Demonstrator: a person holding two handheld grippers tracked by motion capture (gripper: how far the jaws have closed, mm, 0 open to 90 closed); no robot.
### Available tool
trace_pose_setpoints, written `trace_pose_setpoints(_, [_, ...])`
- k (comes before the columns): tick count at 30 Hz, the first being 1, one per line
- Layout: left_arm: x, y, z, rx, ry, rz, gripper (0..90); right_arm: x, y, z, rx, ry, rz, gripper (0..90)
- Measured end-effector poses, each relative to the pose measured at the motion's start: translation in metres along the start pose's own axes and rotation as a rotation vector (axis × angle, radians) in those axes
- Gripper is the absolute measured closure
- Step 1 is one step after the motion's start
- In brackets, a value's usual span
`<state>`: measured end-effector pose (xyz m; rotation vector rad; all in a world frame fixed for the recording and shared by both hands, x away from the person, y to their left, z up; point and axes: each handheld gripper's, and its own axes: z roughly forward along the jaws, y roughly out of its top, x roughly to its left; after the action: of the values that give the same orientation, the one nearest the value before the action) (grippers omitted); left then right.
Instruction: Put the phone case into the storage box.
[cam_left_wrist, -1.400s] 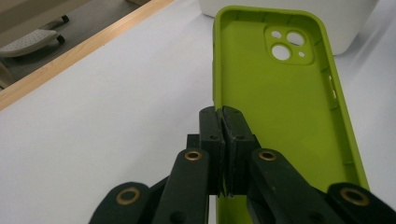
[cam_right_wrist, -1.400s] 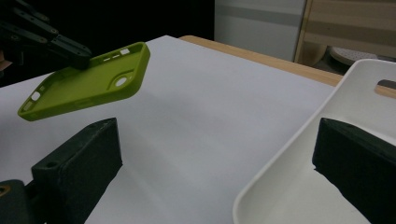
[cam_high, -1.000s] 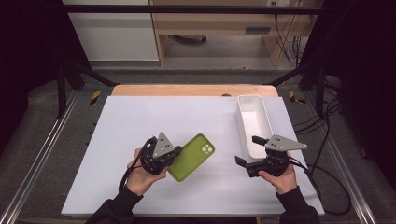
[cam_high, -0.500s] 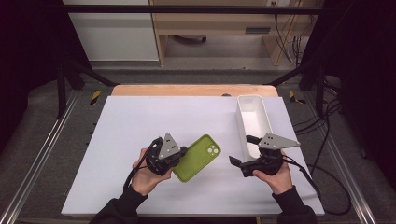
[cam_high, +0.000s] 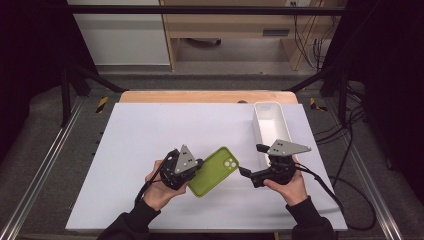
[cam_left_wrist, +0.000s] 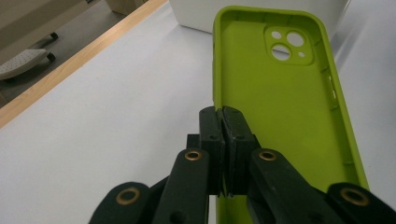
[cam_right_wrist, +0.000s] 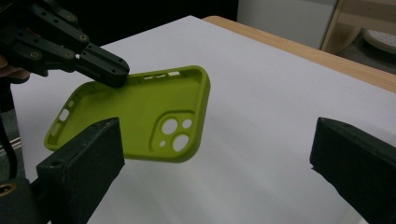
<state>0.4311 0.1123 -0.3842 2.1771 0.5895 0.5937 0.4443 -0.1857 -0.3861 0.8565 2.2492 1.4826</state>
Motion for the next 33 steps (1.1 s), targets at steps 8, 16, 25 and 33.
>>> trace_pose_setpoints(8, [-0.002, -0.001, 0.001, 0.001, -0.005, 0.008, 88.2, 0.003, 0.009, 0.011, 0.034, 0.01, -0.01, 3.6])
trace_pose_setpoints(16, [-0.003, -0.002, 0.001, 0.006, -0.006, 0.027, 88.2, 0.005, 0.015, 0.019, 0.075, 0.017, -0.015, 4.1])
trace_pose_setpoints(25, [-0.005, -0.003, -0.002, 0.008, -0.015, 0.042, 88.2, 0.006, 0.018, 0.025, 0.093, 0.034, -0.009, 4.7])
trace_pose_setpoints(33, [-0.009, -0.002, -0.002, 0.005, -0.019, 0.062, 88.2, 0.006, 0.018, 0.03, 0.123, 0.067, 0.008, 6.6])
